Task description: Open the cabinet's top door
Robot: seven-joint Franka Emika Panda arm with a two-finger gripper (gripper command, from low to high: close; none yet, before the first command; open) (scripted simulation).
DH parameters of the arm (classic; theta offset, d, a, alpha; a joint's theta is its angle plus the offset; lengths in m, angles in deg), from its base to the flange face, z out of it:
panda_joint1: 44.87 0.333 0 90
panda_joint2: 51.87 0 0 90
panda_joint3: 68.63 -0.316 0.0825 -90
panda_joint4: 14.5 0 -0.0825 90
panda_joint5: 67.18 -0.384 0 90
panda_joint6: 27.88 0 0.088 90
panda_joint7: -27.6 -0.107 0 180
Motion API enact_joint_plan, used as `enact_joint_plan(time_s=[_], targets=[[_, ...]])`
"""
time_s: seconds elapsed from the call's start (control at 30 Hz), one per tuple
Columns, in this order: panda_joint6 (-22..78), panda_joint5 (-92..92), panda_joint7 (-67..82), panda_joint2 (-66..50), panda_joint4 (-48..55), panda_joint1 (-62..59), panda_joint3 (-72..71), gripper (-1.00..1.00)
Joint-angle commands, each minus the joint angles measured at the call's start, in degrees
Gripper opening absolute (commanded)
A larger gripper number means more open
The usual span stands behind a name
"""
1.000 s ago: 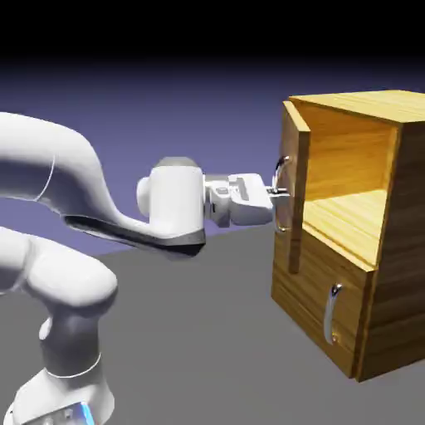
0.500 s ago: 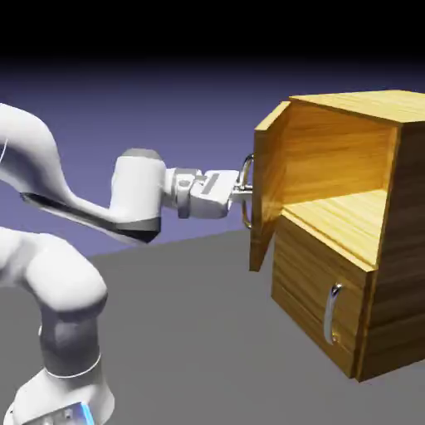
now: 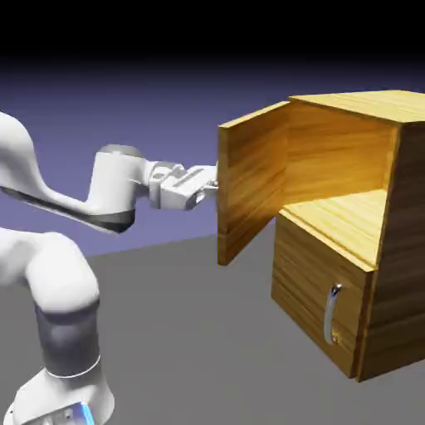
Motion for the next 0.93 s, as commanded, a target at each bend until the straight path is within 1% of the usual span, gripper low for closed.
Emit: enact_joint_plan(time_s=[0.0,0.23,0.53,0.73,0.9], targets=[[2.3,-2.6,0.3,-0.8,0.8,0.3,-1.9,-1.0],[19.3,-17.9,-0.1,-9.5,10.6,-2.1,-16.3,-1.0],[39.3,-28.6,-3.6,-22.3,27.7,-15.6,-35.0,-1.0],[48.1,-32.2,-5.6,-27.1,37.1,-27.6,-47.4,-1.0],[52.2,-35.0,-5.4,-27.0,43.4,-38.0,-56.9,-1.0]])
